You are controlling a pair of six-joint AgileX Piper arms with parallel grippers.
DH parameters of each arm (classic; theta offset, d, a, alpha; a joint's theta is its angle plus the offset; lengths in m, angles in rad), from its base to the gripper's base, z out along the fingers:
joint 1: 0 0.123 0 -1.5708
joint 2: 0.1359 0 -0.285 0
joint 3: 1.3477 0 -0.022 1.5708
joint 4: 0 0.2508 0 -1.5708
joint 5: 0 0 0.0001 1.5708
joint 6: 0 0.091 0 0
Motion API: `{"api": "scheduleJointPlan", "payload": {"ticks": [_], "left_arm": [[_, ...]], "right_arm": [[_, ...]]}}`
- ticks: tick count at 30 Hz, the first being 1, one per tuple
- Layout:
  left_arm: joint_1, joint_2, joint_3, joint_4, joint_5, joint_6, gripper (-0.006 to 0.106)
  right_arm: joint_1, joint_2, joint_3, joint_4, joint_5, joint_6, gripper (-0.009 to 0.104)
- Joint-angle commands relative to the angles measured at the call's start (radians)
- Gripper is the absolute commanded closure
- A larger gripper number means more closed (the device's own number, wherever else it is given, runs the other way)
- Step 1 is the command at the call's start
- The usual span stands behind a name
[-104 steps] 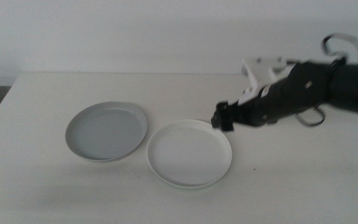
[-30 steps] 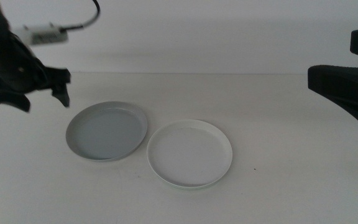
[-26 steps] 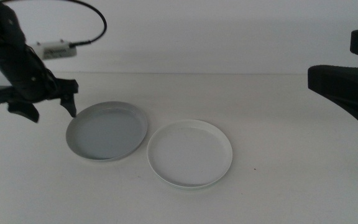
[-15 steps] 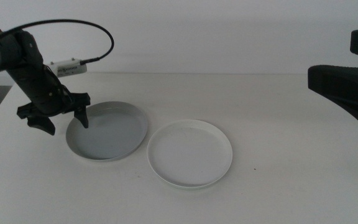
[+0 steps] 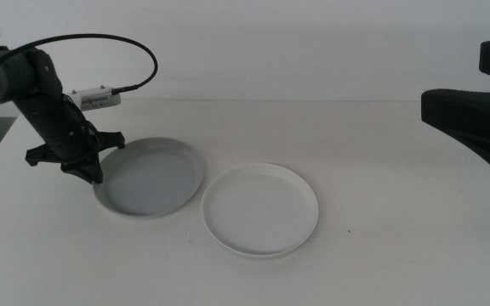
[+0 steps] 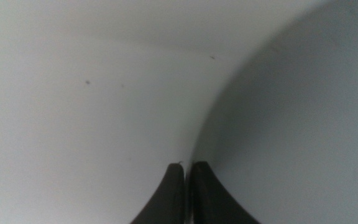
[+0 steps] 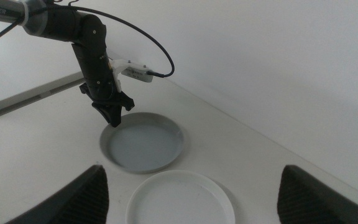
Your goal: Stack the three bowls on top of each other.
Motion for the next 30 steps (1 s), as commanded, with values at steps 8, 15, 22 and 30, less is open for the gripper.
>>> {"api": "scheduleJointPlan", "payload": {"ticks": [8, 15, 22, 30], "left_arm": [[-0.002, -0.134, -0.036, 0.079, 0.025, 0.009, 0.102], [-0.027, -0.309, -0.078, -0.061, 0.153, 0.078, 0.102], [-0.195, -0.283, -0.093, -0.088, 0.165, 0.029, 0.102], [-0.361, -0.169, -0.095, -0.086, 0.133, 0.016, 0.102]], "right_arm": [[0.001, -0.004, 0.003, -0.002, -0.007, -0.006, 0.002], [0.001, -0.004, 0.003, -0.002, -0.007, -0.006, 0.002], [0.001, -0.004, 0.003, -0.002, -0.007, -0.006, 0.002], [0.001, -0.004, 0.003, -0.002, -0.007, -0.006, 0.002]]}}
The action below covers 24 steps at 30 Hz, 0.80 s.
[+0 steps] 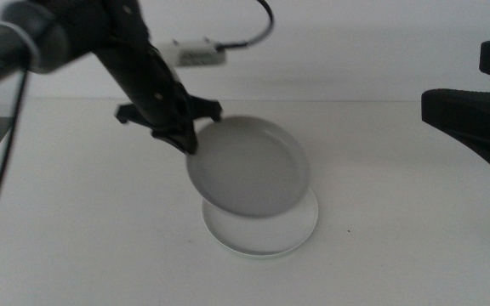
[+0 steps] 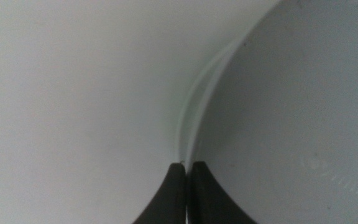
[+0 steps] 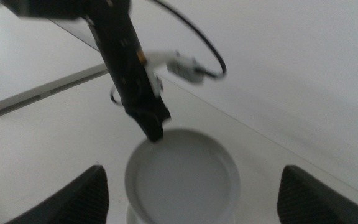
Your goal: Stack the three bowls on top of each other.
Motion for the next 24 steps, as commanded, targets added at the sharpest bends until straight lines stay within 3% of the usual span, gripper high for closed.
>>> {"api": "scheduleJointPlan", "payload": {"ticks": [1, 13, 19, 24], "left_arm": [[-0.032, 0.032, -0.004, -0.008, -0.017, -0.007, 0.102], [-0.058, 0.148, -0.004, -0.041, -0.049, 0.000, 0.102], [-0.058, 0.148, -0.004, -0.032, -0.067, 0.000, 0.082], [-0.058, 0.148, -0.004, -0.030, -0.040, 0.026, 0.047]], "right_arm": [[0.001, -0.004, 0.003, -0.002, -0.007, -0.006, 0.002], [0.001, -0.004, 0.003, -0.002, -0.007, -0.006, 0.002], [0.001, -0.004, 0.003, -0.002, -0.007, -0.006, 0.002], [0.001, -0.004, 0.003, -0.002, -0.007, -0.006, 0.002]]}}
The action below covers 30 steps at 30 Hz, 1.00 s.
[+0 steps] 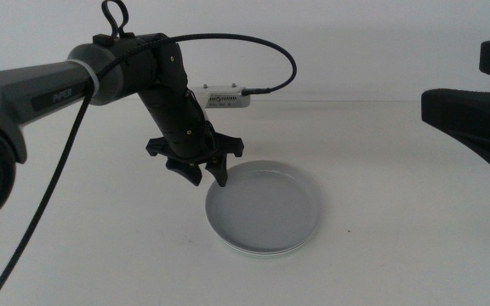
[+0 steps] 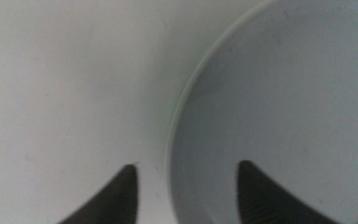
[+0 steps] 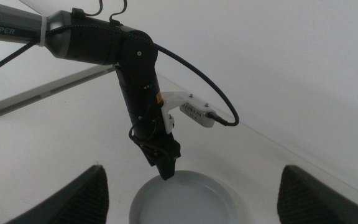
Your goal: Stack the three bowls on top of each other.
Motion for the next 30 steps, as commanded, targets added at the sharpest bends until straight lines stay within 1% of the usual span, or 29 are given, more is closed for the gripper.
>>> {"api": "scheduleJointPlan", "payload": {"ticks": [1, 2, 4, 8, 11, 14, 17, 22, 25, 30], "left_arm": [[-0.002, -0.004, -0.006, -0.004, 0.021, 0.014, 0.042], [-0.002, -0.009, -0.014, -0.004, 0.037, 0.014, 0.036], [0.003, -0.026, -0.039, 0.035, 0.069, 0.007, 0.025], [0.038, -0.134, -0.087, 0.180, 0.141, -0.075, 0.007], [0.093, -0.288, -0.069, 0.264, 0.153, -0.120, 0.007], [0.176, -0.470, 0.021, 0.300, 0.153, -0.163, 0.007], [0.261, -0.680, 0.201, 0.292, 0.059, -0.171, 0.007], [0.356, -1.042, 0.548, 0.248, -0.227, -0.116, 0.007], [0.377, -1.161, 0.676, 0.213, -0.314, -0.080, 0.007], [0.377, -1.220, 0.734, 0.185, -0.345, -0.068, 0.007]], "right_arm": [[0.001, -0.004, 0.003, -0.002, -0.007, -0.006, 0.002], [0.001, -0.004, 0.003, -0.002, -0.007, -0.006, 0.002], [0.001, -0.004, 0.003, -0.002, -0.007, -0.006, 0.002], [0.001, -0.004, 0.003, -0.002, -0.007, -0.006, 0.002], [0.001, -0.004, 0.003, -0.002, -0.007, -0.006, 0.002], [0.001, -0.004, 0.003, -0.002, -0.007, -0.006, 0.002], [0.001, -0.004, 0.003, -0.002, -0.007, -0.006, 0.002], [0.001, -0.004, 0.003, -0.002, -0.007, -0.006, 0.002], [0.001, -0.004, 0.003, -0.002, -0.007, -0.006, 0.002], [0.001, -0.004, 0.003, -0.002, -0.007, -0.006, 0.002]]}}
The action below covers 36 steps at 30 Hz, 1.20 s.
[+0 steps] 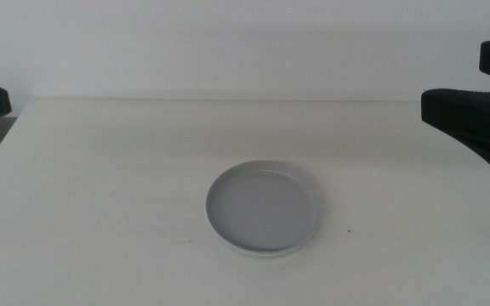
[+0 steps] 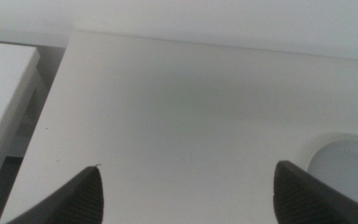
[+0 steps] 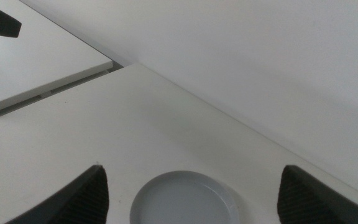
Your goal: Stack the three bowls on top of each other.
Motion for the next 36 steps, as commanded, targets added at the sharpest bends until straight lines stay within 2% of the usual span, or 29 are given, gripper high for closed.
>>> {"api": "scheduleJointPlan", "payload": {"ticks": [1, 12, 16, 31, 33, 36], "left_arm": [[0.001, -0.010, 0.012, -0.027, -0.037, 0.003, 0.007], [0.001, -0.014, 0.012, -0.034, -0.005, 0.002, 0.007], [0.001, -0.014, 0.012, 0.008, -0.048, 0.002, 0.007], [0.001, -0.014, 0.012, 0.013, -0.164, 0.002, 0.007], [0.001, -0.014, 0.012, 0.013, -0.173, 0.002, 0.007], [0.001, -0.014, 0.012, 0.013, -0.183, 0.002, 0.007]], "right_arm": [[0.001, -0.004, 0.003, -0.002, -0.007, -0.006, 0.002], [0.001, -0.004, 0.003, -0.002, -0.007, -0.006, 0.002], [0.001, -0.004, 0.003, -0.002, -0.007, -0.006, 0.002], [0.001, -0.004, 0.003, -0.002, -0.007, -0.006, 0.002], [0.001, -0.004, 0.010, -0.016, -0.009, -0.006, 0.002], [0.001, -0.016, 0.047, -0.101, -0.075, -0.005, 0.002]]}}
